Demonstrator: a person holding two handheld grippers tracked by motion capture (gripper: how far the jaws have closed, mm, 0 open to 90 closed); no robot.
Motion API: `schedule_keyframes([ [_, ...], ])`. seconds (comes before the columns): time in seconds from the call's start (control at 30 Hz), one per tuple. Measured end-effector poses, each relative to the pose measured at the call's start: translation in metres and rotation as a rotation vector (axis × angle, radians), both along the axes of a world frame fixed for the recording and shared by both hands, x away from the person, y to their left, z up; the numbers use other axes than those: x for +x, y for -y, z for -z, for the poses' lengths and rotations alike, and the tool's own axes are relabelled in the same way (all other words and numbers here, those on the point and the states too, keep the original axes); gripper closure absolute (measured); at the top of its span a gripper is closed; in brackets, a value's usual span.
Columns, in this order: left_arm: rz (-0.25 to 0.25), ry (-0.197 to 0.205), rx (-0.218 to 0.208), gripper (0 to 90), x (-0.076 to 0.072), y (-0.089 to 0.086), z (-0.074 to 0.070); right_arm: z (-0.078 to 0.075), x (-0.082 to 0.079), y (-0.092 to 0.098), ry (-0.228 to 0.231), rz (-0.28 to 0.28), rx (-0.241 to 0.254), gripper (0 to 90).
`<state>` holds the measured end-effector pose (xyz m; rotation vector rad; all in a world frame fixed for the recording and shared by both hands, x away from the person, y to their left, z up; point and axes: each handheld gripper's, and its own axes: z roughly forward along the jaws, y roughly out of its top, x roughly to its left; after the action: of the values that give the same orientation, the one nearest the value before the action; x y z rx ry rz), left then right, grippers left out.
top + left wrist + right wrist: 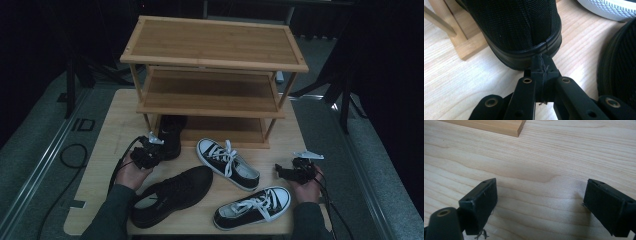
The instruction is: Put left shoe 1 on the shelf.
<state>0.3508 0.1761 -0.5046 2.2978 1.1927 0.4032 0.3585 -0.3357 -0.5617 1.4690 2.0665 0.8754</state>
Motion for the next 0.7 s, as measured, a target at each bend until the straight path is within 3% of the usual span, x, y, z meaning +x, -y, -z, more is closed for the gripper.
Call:
schedule_keyframes([
  [0.2,0.015,0.013,0.015,89.3,0.012,0.007,0.001,0.000,0.000,0.000,0.000,0.000,0.000,11.8],
  [0.53,-0.005,0.020,0.026,89.3,0.026,0.009,-0.001,0.000,0.000,0.000,0.000,0.000,0.000,11.8],
  [0.7,0.012,0.025,0.071,89.3,0.031,0.015,-0.002,0.000,0.000,0.000,0.000,0.000,0.000,11.8],
])
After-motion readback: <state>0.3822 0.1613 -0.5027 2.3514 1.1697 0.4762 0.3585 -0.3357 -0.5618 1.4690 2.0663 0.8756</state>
